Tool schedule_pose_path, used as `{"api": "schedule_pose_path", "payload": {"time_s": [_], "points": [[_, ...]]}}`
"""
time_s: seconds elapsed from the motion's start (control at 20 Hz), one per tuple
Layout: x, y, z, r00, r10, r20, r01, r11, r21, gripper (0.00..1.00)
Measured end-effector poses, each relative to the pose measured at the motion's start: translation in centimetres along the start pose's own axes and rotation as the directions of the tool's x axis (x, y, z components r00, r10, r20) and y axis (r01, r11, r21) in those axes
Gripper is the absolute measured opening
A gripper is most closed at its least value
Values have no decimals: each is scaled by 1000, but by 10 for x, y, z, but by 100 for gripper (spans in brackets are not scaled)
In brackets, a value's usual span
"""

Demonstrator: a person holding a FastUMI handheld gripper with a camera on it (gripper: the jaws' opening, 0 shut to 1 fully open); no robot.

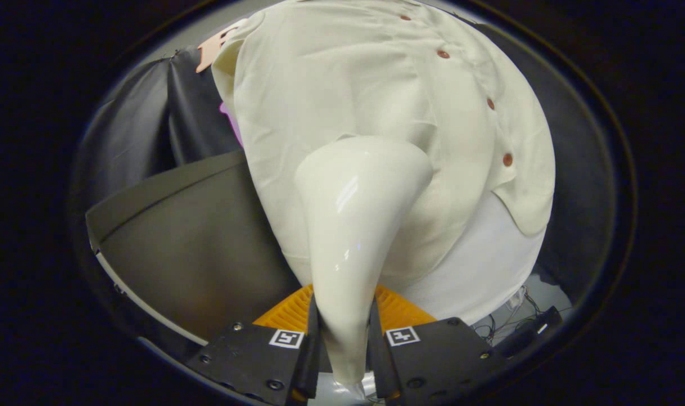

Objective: Iron the clothes twice with a garment steamer, once on the left side and once on the right side.

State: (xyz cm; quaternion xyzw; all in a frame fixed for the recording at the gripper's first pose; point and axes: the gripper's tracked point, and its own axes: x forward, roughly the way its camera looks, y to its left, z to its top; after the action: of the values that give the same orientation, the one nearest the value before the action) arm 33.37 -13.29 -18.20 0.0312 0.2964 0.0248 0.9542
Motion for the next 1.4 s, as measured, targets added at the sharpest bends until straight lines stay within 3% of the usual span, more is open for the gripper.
{"api": "schedule_pose_path", "payload": {"time_s": [0.4, 0.8, 1.05, 1.4], "points": [[13, -10, -33, 997, 16, -79, -13, 999, 40, 39], [-21, -28, -51, 992, -30, -122, 32, 999, 13, 39], [-85, -31, -9, 997, -64, -34, 64, 998, 9, 39], [-175, -50, 95, 978, -84, 192, 68, 994, 90, 38]]}}
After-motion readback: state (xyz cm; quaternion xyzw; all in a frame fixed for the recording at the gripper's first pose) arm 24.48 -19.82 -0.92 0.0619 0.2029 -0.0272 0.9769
